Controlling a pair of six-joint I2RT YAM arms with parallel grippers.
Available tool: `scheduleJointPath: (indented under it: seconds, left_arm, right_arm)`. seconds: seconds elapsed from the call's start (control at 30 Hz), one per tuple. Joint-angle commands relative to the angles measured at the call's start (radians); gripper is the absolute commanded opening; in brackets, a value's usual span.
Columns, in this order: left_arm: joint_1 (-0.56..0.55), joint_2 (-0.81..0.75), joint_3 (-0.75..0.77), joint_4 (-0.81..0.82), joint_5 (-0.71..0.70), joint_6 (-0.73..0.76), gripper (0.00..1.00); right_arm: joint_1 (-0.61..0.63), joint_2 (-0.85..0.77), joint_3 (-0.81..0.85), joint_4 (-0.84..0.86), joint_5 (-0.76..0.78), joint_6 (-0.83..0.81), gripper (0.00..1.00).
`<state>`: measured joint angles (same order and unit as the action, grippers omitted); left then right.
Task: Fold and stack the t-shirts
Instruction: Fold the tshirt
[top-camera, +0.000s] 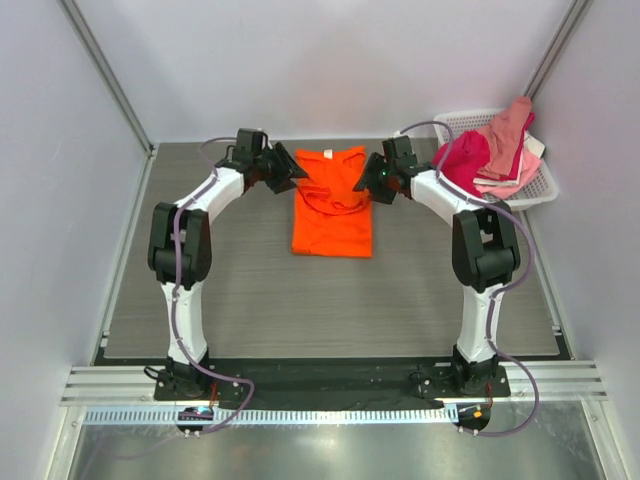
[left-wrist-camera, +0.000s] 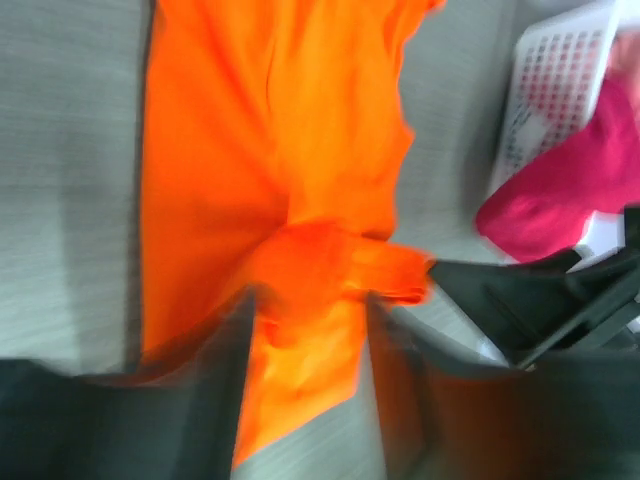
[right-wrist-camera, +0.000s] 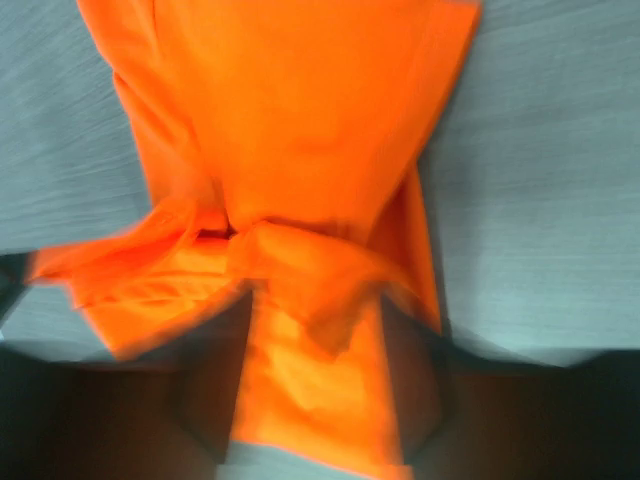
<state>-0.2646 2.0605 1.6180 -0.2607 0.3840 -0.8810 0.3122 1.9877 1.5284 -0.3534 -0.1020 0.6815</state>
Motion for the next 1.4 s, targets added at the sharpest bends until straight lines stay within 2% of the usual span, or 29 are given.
scheduleJointPath:
  seconds: [0.0, 0.03, 0.13, 0.27, 0.37, 0.53, 0.57, 0.67, 0.7, 0.83, 0.87, 0.93, 0.97, 1.07, 1.23, 1.33, 1.37]
  left_arm:
    - [0.030, 0.101, 0.126, -0.037, 0.072, 0.017, 0.55]
    - [0.037, 0.111, 0.135, -0.060, 0.078, 0.025, 0.74]
    - [0.036, 0.038, 0.028, -0.051, 0.030, 0.068, 0.93]
    - [0.025, -0.167, -0.183, -0.008, -0.036, 0.097, 0.93]
    - [0.002, -0.244, -0.325, 0.008, -0.037, 0.097, 0.89]
    - [-0.067, -0.298, -0.512, 0.080, -0.028, 0.074, 0.78]
    - [-0.074, -0.304, -0.532, 0.092, -0.028, 0.067, 0.72]
    - [-0.076, -0.316, -0.604, 0.143, -0.034, 0.048, 0.63]
    - [-0.076, -0.316, -0.615, 0.156, -0.037, 0.047, 0.59]
    - [-0.078, -0.332, -0.659, 0.172, -0.068, 0.045, 0.55]
    - [-0.076, -0.330, -0.664, 0.173, -0.073, 0.048, 0.54]
    - [-0.078, -0.320, -0.672, 0.178, -0.074, 0.047, 0.54]
    - [-0.076, -0.315, -0.673, 0.181, -0.066, 0.042, 0.53]
    - [-0.076, -0.293, -0.678, 0.202, -0.057, 0.036, 0.50]
    - [-0.078, -0.260, -0.681, 0.253, -0.053, 0.008, 0.48]
    - [-0.078, -0.238, -0.682, 0.294, -0.053, -0.007, 0.33]
    - [-0.079, -0.237, -0.682, 0.304, -0.056, -0.006, 0.17]
  right_arm:
    - [-0.022, 0.043, 0.116, -0.005, -0.016, -0.022, 0.68]
    - [-0.022, 0.042, 0.116, -0.010, -0.013, -0.034, 0.85]
    - [-0.022, -0.050, 0.008, 0.019, -0.019, -0.051, 0.87]
    - [-0.019, -0.208, -0.289, 0.140, -0.045, -0.042, 0.82]
    - [-0.015, -0.282, -0.429, 0.183, -0.096, -0.028, 0.76]
    - [0.019, -0.326, -0.565, 0.231, -0.137, -0.005, 0.66]
    - [0.025, -0.322, -0.588, 0.244, -0.149, 0.004, 0.62]
    - [0.041, -0.308, -0.616, 0.261, -0.150, 0.012, 0.58]
    - [0.044, -0.300, -0.620, 0.263, -0.148, 0.018, 0.57]
    - [0.045, -0.287, -0.646, 0.289, -0.142, 0.036, 0.49]
    - [0.045, -0.283, -0.657, 0.307, -0.146, 0.039, 0.43]
    - [0.045, -0.273, -0.660, 0.310, -0.153, 0.046, 0.38]
    - [0.045, -0.271, -0.662, 0.314, -0.156, 0.046, 0.28]
    - [0.045, -0.270, -0.668, 0.321, -0.148, 0.047, 0.23]
    - [0.044, -0.273, -0.668, 0.329, -0.137, 0.050, 0.23]
    - [0.045, -0.270, -0.662, 0.333, -0.133, 0.049, 0.10]
    - [0.045, -0.274, -0.662, 0.332, -0.131, 0.046, 0.01]
